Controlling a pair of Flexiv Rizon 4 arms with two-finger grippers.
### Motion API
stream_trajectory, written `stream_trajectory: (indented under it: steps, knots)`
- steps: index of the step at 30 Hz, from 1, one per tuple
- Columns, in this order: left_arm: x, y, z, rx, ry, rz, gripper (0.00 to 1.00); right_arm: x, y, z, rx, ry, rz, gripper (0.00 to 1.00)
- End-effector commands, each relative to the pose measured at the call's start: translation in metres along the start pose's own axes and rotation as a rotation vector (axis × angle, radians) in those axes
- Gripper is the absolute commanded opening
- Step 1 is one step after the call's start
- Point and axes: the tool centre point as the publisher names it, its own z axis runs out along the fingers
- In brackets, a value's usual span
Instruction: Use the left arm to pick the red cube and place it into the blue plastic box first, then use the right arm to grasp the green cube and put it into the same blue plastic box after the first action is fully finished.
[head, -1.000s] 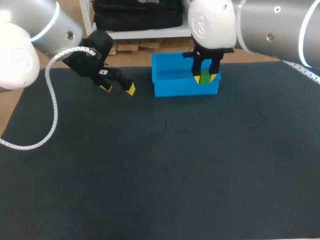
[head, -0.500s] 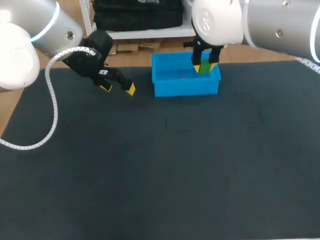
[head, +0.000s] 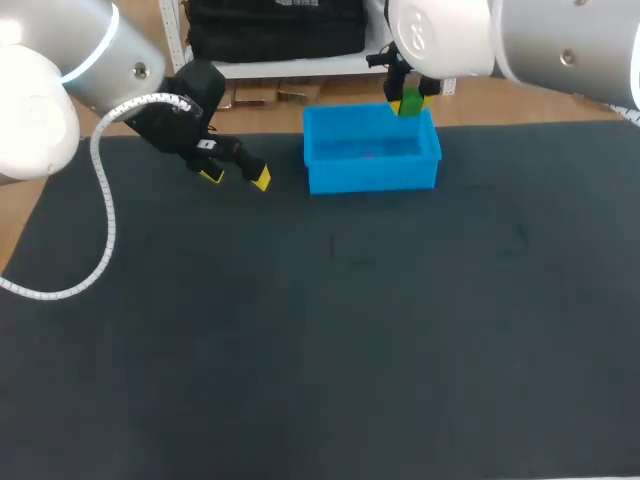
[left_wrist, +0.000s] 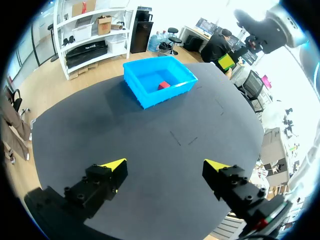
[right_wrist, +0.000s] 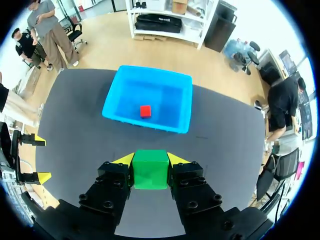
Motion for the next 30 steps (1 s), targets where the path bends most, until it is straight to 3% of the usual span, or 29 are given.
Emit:
stream_trajectory:
  steps: [1, 16, 30]
  knots:
    - [0.0, 0.0, 0.001, 0.0, -0.001, 0.0, 1.0, -0.002, -0.002, -0.004, 0.002, -0.012, 0.002, 0.0]
    - [0.0, 0.0, 0.001, 0.0, -0.001, 0.0, 1.0, -0.023, -0.003, -0.005, -0.017, -0.091, -0.001, 0.0]
    - [0.0, 0.0, 0.001, 0.0, -0.001, 0.0, 1.0, -0.033, -0.003, 0.007, -0.052, -0.221, -0.021, 0.0]
